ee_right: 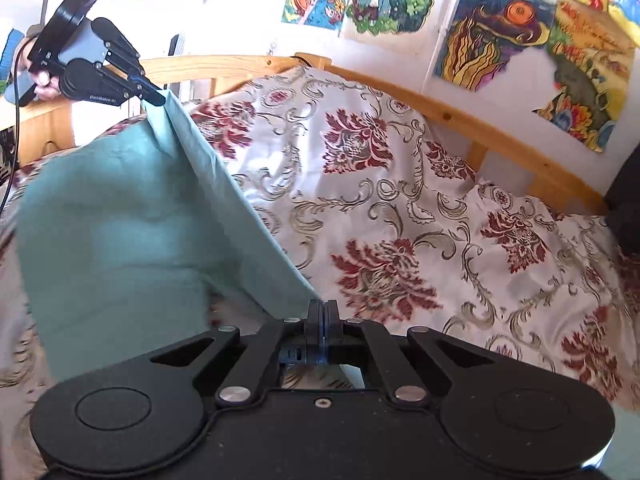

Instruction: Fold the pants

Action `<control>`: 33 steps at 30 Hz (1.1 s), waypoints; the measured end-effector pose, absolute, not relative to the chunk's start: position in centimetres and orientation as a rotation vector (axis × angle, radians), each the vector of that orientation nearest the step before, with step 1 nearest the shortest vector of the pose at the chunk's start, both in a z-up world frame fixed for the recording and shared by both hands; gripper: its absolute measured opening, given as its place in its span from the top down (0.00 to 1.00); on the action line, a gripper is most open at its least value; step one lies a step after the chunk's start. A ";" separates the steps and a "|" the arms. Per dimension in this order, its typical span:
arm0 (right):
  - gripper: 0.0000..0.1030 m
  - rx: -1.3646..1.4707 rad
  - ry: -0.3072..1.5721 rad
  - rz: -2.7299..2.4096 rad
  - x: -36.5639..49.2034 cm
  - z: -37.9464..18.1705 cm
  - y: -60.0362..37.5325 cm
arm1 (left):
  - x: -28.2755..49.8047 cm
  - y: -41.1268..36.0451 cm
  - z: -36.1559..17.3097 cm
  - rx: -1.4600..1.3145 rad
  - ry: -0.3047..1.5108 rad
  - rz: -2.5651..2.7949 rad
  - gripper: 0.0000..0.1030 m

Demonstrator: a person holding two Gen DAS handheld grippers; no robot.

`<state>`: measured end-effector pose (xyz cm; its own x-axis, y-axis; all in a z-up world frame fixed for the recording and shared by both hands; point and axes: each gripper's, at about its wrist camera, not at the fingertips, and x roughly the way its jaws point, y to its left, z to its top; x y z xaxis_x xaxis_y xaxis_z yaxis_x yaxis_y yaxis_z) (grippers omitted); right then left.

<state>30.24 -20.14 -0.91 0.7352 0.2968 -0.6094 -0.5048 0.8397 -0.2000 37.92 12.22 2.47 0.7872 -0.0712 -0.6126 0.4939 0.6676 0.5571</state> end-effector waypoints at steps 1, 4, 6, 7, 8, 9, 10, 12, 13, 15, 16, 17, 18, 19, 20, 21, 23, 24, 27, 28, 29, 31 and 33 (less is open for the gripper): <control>1.00 -0.375 0.594 0.450 29.1 -1.1 -19.8 | 36.9 12.4 2.4 0.780 0.586 -0.341 0.99; 1.00 -0.416 0.579 0.437 25.3 -1.9 -18.7 | 33.6 12.9 1.8 0.781 0.577 -0.354 0.99; 1.00 -0.407 0.590 0.434 23.3 -2.6 -18.3 | 31.5 13.1 1.3 0.788 0.582 -0.362 0.99; 1.00 -0.391 0.601 0.435 22.5 -3.0 -18.1 | 30.5 13.2 1.0 0.793 0.586 -0.368 0.99; 1.00 -0.379 0.614 0.435 21.8 -3.4 -17.8 | 29.7 13.2 0.6 0.805 0.595 -0.374 0.99; 1.00 -0.371 0.625 0.435 21.0 -3.9 -17.6 | 28.8 13.2 0.1 0.823 0.595 -0.382 0.99; 1.00 -0.377 0.628 0.437 20.3 -4.4 -17.4 | 27.9 13.2 -0.3 0.837 0.599 -0.391 0.99; 1.00 -0.380 0.631 0.429 19.2 -5.7 -17.0 | 26.6 13.2 -1.2 0.852 0.619 -0.404 0.99; 1.00 -0.362 0.639 0.427 19.0 -6.2 -17.0 | 26.1 13.2 -1.7 0.859 0.626 -0.404 0.99; 1.00 -0.340 0.652 0.420 18.7 -7.2 -17.1 | 25.2 13.1 -2.5 0.896 0.627 -0.404 0.99; 1.00 -0.344 0.653 0.416 18.5 -7.7 -17.0 | 24.7 12.9 -2.9 0.926 0.620 -0.401 0.99; 1.00 -0.345 0.654 0.415 18.4 -8.1 -17.0 | 24.2 12.8 -3.3 0.950 0.617 -0.403 0.99; 1.00 -0.347 0.655 0.415 18.3 -8.4 -16.9 | 23.9 12.6 -3.6 0.963 0.618 -0.407 0.99; 1.00 -0.355 0.651 0.412 18.1 -8.7 -16.9 | 23.7 12.6 -3.8 0.969 0.620 -0.409 0.99; 1.00 -0.367 0.645 0.409 17.8 -8.9 -16.7 | 23.6 12.5 -4.0 0.975 0.621 -0.407 0.99; 1.00 -0.381 0.638 0.407 17.6 -9.1 -16.6 | 23.6 12.5 -4.1 0.979 0.620 -0.403 0.99; 1.00 -0.402 0.641 0.413 16.9 -9.2 -16.3 | 23.4 12.6 -4.1 0.977 0.627 -0.400 0.99; 1.00 -0.406 0.640 0.415 16.7 -9.2 -16.2 | 23.4 12.7 -4.0 0.966 0.632 -0.400 0.99; 1.00 -0.410 0.647 0.412 16.0 -8.9 -16.1 | 22.7 13.0 -3.5 0.959 0.623 -0.399 0.99; 1.00 -0.405 0.656 0.412 15.8 -8.7 -16.1 | 22.4 13.1 -3.4 0.962 0.618 -0.402 0.99; 1.00 -0.398 0.666 0.410 15.5 -8.5 -16.1 | 22.1 13.2 -3.3 0.963 0.616 -0.406 0.99; 1.00 -0.417 0.673 0.418 15.0 -8.3 -15.8 | 21.6 13.4 -3.3 0.965 0.619 -0.414 0.99; 1.00 -0.442 0.679 0.421 14.5 -8.5 -15.5 | 21.0 13.5 -3.6 0.977 0.625 -0.417 0.99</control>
